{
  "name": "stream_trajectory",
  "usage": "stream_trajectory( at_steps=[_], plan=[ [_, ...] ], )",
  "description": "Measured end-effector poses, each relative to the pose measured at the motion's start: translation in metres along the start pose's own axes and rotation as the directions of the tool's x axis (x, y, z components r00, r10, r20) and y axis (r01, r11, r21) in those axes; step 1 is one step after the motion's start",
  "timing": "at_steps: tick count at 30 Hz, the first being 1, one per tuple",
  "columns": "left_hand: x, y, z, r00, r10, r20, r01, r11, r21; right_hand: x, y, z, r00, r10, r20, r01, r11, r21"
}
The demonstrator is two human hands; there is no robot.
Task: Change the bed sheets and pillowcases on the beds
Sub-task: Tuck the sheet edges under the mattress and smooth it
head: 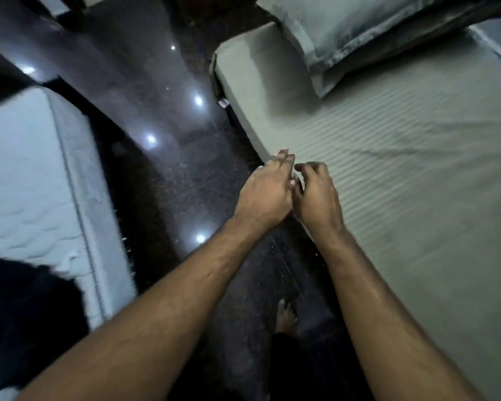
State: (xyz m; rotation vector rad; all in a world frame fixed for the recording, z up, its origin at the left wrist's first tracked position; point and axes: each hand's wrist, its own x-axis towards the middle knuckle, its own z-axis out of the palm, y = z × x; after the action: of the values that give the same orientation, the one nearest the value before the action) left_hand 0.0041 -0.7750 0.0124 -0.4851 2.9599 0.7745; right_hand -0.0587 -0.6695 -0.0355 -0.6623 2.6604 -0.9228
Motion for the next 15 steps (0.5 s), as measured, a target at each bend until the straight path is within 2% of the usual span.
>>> stream_trajectory(
  at_steps=[3,7,11,15],
  plan=[
    [-0.014,0.010,-0.061,0.999,-0.003,-0.042,0.006,0.997,0.072,-0.008,-0.046,-0.042,0.998,-0.022,0.051,0.021,1.000,0.018],
    [-0.023,-0.004,-0.113,0.990,-0.087,-0.113,0.086,0.996,-0.016,0.009,-0.092,-0.065,0.989,-0.064,0.134,0.068,0.997,-0.027],
    [-0.021,-0.052,-0.138,0.978,-0.180,-0.107,0.175,0.983,-0.054,0.035,-0.133,-0.060,0.970,-0.143,0.195,0.166,0.981,-0.104],
    [0.004,-0.111,-0.161,0.969,-0.234,-0.085,0.220,0.964,-0.147,0.081,-0.176,-0.041,0.966,-0.146,0.211,0.179,0.973,-0.144]
  ],
)
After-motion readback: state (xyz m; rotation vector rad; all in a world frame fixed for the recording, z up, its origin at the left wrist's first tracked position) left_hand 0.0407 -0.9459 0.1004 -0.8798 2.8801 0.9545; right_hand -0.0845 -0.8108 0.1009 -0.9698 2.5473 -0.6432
